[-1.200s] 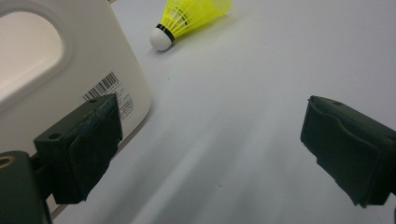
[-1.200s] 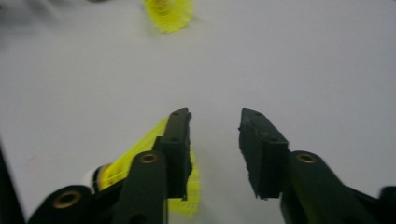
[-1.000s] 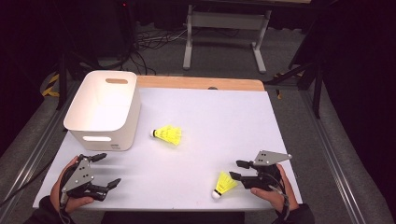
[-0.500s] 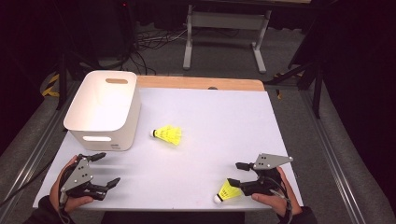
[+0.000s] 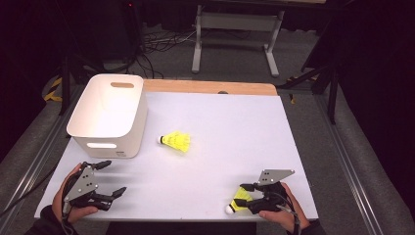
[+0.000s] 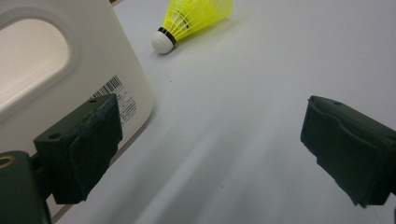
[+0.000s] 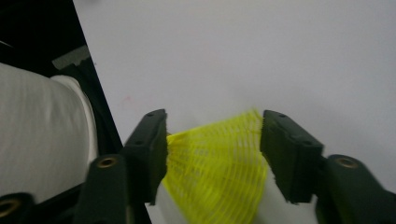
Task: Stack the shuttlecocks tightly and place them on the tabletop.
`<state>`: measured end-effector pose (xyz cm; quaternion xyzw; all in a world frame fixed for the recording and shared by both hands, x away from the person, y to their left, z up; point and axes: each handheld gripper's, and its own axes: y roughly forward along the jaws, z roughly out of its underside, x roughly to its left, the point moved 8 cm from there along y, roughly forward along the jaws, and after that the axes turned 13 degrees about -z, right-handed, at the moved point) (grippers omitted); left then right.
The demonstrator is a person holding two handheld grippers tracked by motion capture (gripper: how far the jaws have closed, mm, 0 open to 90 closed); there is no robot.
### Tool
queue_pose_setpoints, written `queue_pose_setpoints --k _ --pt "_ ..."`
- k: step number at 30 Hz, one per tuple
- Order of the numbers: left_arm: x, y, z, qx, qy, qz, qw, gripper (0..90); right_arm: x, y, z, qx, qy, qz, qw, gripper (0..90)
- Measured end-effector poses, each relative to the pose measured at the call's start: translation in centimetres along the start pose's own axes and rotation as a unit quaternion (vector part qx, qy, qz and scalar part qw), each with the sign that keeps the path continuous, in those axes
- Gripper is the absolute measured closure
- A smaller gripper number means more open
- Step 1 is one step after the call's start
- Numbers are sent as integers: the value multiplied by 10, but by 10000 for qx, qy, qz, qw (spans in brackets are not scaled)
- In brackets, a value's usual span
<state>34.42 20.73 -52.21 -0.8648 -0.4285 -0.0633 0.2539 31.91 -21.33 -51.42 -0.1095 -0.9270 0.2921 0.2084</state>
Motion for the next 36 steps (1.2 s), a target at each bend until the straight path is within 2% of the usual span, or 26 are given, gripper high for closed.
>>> queue_pose_setpoints --k 1,3,7,8,10,13,15,22,23,26,28,33,34,36 --pt "0 0 0 0 0 0 10000 61 0 0 0 0 0 0 10000 496" --pt "1 0 0 5 -9 -6 10000 62 3 -1 -4 -118 -74 -23 9999 609" --pt "0 0 0 9 -25 6 10000 61 6 -1 -10 -261 -108 -81 9996 762" --pt "0 0 0 9 -25 6 10000 61 6 -1 -10 -261 -108 -81 9996 762" --pt "1 0 0 4 3 -12 10000 61 7 -4 -16 -474 -95 -150 9987 831" --pt "1 -1 -1 -7 -15 -11 10000 61 6 -5 -25 -707 -69 -175 9973 889" --pt "1 -1 -1 -15 -35 -7 10000 61 5 -4 -30 -815 -55 -171 9965 895" --pt "1 -1 -2 -63 -53 -16 10000 60 -1 1 -44 -895 -129 2 9959 898" --pt "1 -1 -2 -62 -50 -13 10000 60 -4 2 -49 -929 -165 95 9955 898" --pt "1 -1 -2 -59 -31 -6 10000 58 -8 2 -56 -1044 -170 140 9943 897" --pt "1 -1 -2 -56 -17 -13 10000 58 -12 3 -62 -1069 -217 253 9937 896" --pt "1 -1 -2 -51 8 -4 10000 58 -22 6 -76 -1181 -254 320 9922 895" --pt "1 -1 -3 -69 -4 -5 10000 58 -26 9 -88 -1231 -353 407 9909 894" --pt "2 -1 -3 -90 -16 -9 10000 57 -30 12 -98 -1318 -393 430 9896 894"
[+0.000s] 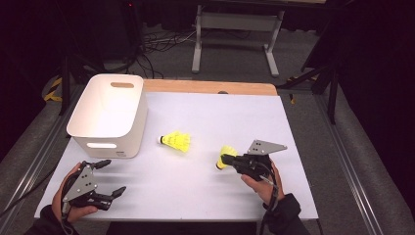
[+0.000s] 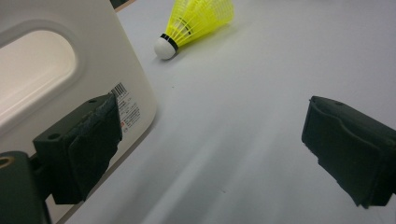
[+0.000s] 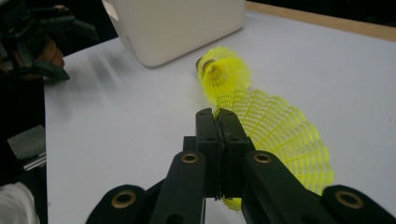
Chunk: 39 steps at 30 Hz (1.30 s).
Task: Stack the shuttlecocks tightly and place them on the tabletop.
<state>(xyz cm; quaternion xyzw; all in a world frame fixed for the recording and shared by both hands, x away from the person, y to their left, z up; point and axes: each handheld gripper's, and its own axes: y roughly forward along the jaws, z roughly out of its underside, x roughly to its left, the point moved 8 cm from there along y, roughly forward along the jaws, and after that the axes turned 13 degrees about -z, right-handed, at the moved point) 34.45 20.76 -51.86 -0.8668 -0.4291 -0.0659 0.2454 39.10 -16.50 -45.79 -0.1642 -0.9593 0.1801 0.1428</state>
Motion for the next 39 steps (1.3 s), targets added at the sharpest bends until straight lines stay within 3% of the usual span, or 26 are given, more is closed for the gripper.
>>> queue_pose_setpoints --k 4,9,14,17,26,30,34,37,39 --pt "0 0 0 -34 -46 26 10000 56 -9 15 -20 -157 -107 56 9998 893" --pt "-1 -1 0 -42 -37 36 10000 55 -21 34 -33 -166 -206 156 9995 891" --pt "-1 -1 0 -35 -31 46 10000 55 -33 49 -35 -170 -111 223 9995 892" --pt "-1 -1 0 -49 -37 51 10000 55 -44 67 -34 -157 26 211 9996 891" --pt "0 -1 1 -23 21 69 10000 55 -57 102 -31 34 116 345 9993 862" --pt "0 -1 2 -25 3 57 10000 56 -59 104 -26 201 201 359 9990 801" --pt "-1 -1 2 -14 10 61 10000 55 -60 99 -24 198 327 346 9987 761" --pt "-1 -1 2 -7 35 72 10000 56 -61 91 -15 336 544 247 9976 648" --pt "-1 0 2 6 73 56 10000 56 -62 86 -10 444 600 324 9967 606"
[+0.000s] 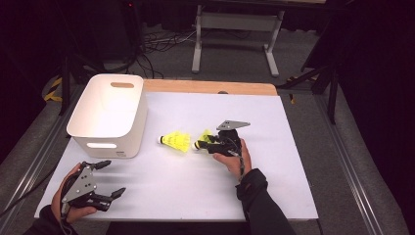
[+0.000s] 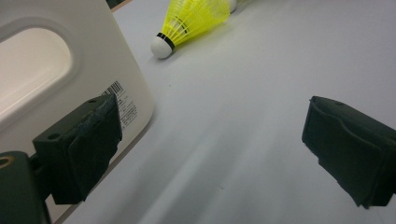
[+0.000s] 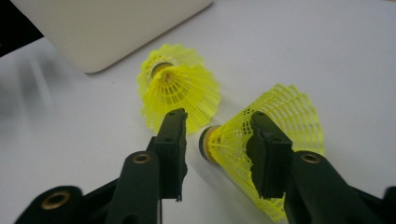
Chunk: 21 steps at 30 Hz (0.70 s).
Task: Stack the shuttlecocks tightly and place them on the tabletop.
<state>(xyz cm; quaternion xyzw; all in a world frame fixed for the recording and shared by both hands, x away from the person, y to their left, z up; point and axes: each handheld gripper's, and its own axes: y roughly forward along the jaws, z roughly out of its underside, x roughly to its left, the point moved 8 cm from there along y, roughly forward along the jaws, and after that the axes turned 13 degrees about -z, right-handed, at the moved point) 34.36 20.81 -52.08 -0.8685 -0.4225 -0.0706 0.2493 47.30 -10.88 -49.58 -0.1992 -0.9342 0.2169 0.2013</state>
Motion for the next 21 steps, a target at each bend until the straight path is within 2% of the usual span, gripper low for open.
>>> queue_pose_setpoints --k 4,5,8,12,14,16,21 --pt "-1 0 0 26 15 20 10000 55 2 -7 5 166 -84 -19 9998 568" --pt "-1 0 0 27 37 10 10000 55 3 -10 11 378 -155 15 9992 545" --pt "-1 0 0 28 40 10 10000 55 4 -14 21 629 -220 20 9978 523" --pt "-4 1 1 57 82 55 9999 54 4 -18 33 927 -310 -4 9952 467" --pt "-5 1 1 57 113 65 9999 54 5 -19 35 971 -359 -21 9946 455" --pt "-5 1 1 47 128 60 9999 54 4 -22 41 1116 -442 69 9927 448" --pt "-5 1 1 52 135 51 9999 55 4 -28 39 909 -559 62 9943 524"
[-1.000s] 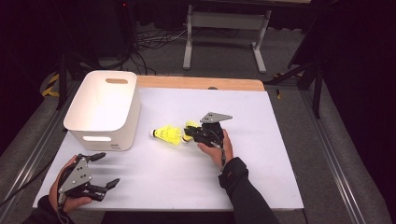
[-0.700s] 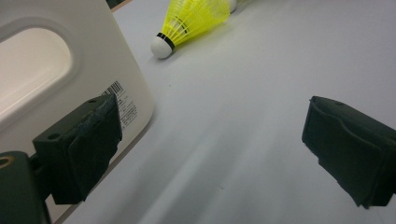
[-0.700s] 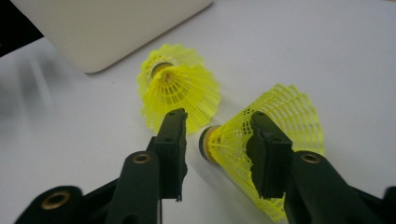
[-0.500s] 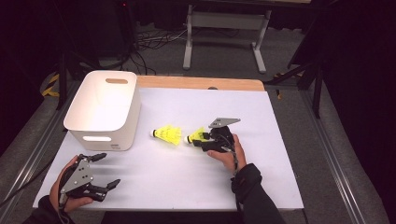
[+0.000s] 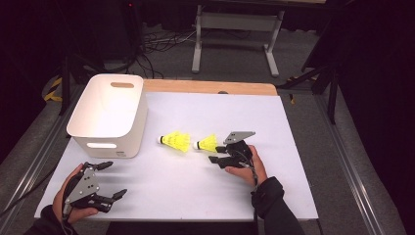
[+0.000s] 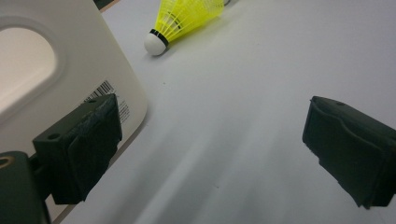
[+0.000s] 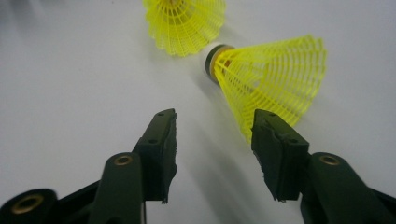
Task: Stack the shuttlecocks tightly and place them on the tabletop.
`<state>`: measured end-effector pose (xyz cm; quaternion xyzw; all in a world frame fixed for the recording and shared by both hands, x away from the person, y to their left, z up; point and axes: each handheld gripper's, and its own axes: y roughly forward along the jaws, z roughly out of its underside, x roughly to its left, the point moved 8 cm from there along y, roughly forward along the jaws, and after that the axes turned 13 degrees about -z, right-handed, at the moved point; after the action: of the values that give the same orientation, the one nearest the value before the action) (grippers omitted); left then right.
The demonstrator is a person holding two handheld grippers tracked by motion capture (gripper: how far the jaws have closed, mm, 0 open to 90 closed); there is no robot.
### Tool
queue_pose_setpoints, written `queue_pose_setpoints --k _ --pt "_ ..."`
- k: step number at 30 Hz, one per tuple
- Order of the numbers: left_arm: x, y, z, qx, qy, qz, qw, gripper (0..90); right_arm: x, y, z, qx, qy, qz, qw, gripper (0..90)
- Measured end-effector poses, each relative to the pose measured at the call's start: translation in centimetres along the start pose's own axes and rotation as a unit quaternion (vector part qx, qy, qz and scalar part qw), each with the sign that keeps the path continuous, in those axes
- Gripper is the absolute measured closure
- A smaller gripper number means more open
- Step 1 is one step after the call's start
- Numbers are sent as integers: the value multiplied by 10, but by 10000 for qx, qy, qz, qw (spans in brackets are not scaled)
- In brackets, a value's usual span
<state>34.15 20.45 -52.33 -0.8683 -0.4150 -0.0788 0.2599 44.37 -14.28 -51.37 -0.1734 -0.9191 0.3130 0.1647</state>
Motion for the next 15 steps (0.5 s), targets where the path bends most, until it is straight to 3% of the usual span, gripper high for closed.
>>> queue_pose_setpoints --k 1,4,5,6,10,15 --pt "0 0 0 0 -3 6 10000 55 1 -1 -4 -108 -131 -3 9999 567" --pt "0 0 0 12 13 11 10000 55 4 0 -6 -106 -252 12 9996 624" --pt "1 0 0 12 17 10 10000 55 6 1 -8 -95 -363 57 9993 699" --pt "1 0 0 9 21 7 10000 55 6 1 -8 -95 -363 57 9993 699" --pt "0 0 1 7 -15 20 10000 55 8 2 -9 -91 -437 155 9989 863" --pt "0 0 0 3 14 11 10000 55 8 3 -9 -90 -424 185 9989 900"
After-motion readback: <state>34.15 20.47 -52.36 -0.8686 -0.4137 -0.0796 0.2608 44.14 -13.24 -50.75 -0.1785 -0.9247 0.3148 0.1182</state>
